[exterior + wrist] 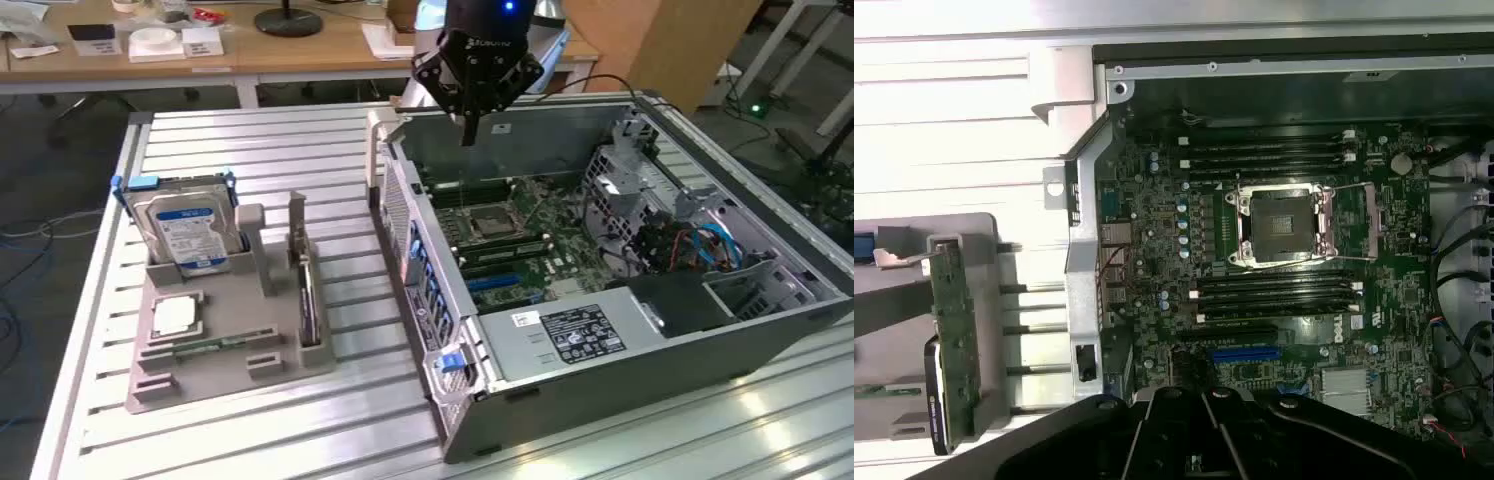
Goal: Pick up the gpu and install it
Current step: 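Reach for the gpu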
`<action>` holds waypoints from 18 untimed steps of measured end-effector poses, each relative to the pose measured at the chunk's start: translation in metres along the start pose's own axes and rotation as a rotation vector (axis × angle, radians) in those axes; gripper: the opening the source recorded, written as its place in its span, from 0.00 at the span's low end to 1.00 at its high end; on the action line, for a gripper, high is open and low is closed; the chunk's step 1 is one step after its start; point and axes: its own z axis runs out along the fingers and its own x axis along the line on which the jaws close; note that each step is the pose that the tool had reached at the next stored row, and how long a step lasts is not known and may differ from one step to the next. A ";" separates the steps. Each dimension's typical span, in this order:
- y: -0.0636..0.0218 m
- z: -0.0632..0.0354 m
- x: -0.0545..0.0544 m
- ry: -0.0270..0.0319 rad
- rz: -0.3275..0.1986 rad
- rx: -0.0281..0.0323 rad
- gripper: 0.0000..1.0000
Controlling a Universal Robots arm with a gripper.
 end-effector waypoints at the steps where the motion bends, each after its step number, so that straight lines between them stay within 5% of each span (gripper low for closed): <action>1: 0.0000 0.0000 0.000 -0.0001 0.000 -0.0001 0.11; 18: -0.0030 -0.0002 0.039 0.0000 0.000 0.0000 0.11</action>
